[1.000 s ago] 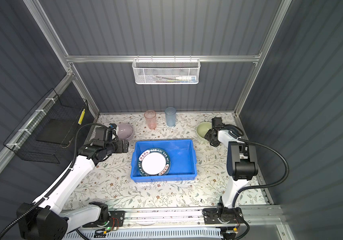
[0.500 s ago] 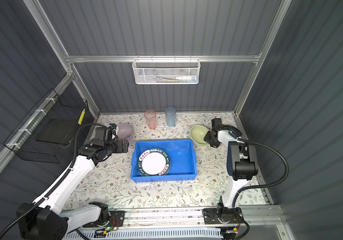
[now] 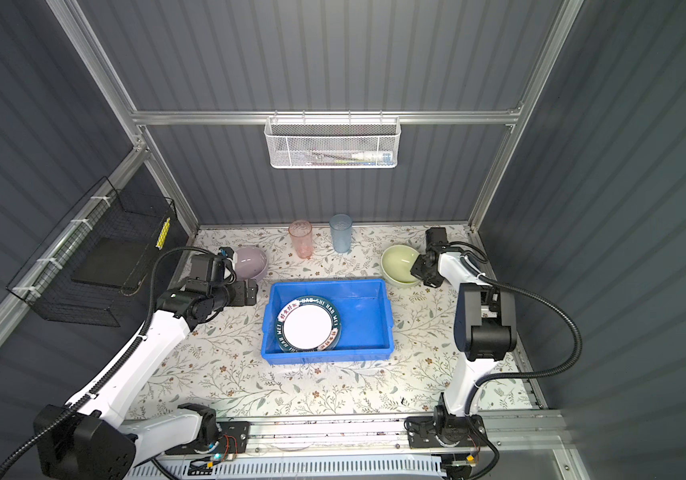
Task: Place the mixed dishes into the plastic bin
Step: 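Grasp pale green bowl rim with right gripper while left nears pink bowl, then lower the pale green bowl onto the bin's plates with the right gripper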
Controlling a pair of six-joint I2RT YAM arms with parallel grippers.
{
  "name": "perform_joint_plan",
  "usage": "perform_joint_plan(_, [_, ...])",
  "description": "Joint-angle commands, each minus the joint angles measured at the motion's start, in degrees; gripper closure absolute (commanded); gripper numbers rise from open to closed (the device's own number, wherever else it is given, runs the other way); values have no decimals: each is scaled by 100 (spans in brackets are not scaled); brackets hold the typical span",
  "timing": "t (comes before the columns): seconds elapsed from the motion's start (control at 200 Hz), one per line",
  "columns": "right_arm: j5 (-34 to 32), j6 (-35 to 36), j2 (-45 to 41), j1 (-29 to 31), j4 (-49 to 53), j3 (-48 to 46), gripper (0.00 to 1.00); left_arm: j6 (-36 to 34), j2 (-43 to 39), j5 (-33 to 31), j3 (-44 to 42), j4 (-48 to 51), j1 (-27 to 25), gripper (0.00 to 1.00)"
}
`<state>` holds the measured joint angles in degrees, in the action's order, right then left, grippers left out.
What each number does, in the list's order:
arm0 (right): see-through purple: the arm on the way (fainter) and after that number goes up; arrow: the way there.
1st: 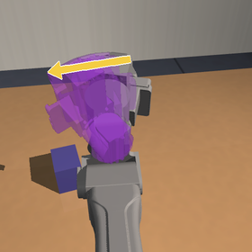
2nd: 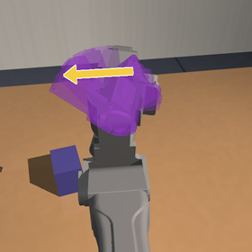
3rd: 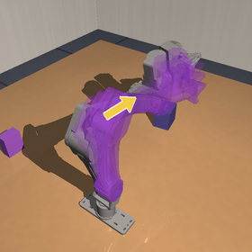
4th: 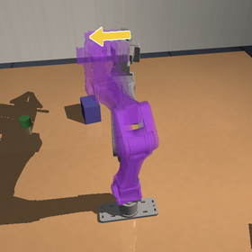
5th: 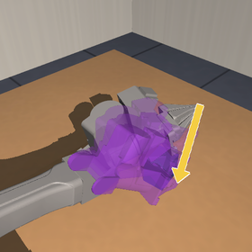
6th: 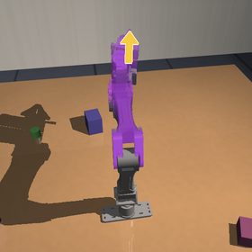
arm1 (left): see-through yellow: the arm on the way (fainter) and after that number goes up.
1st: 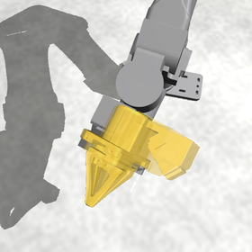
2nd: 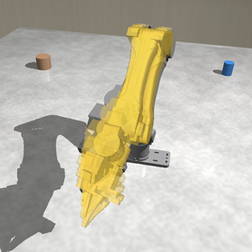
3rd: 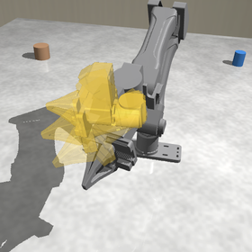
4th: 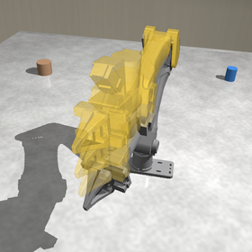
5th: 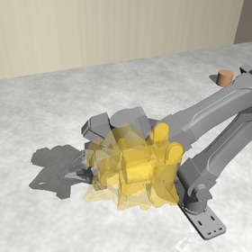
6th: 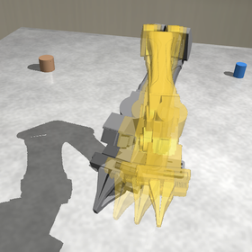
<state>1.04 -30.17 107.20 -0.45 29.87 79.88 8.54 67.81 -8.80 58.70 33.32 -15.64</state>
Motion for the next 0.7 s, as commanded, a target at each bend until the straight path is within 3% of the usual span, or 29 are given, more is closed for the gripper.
perform_joint_plan(0.0, [91,107,-458,-60,-116,641,100,-62,40,90,-53,60,50,0])
perform_joint_plan(0.175, [355,464,-680,120,309,1046,100,-67,89,99,-38,96,81,0])
perform_joint_plan(0.425, [449,979,-1191,1062,860,1286,100,-28,213,124,10,140,215,0])
perform_joint_plan(0.695, [320,1341,-1038,2336,1477,1736,100,124,396,113,71,254,415,0])
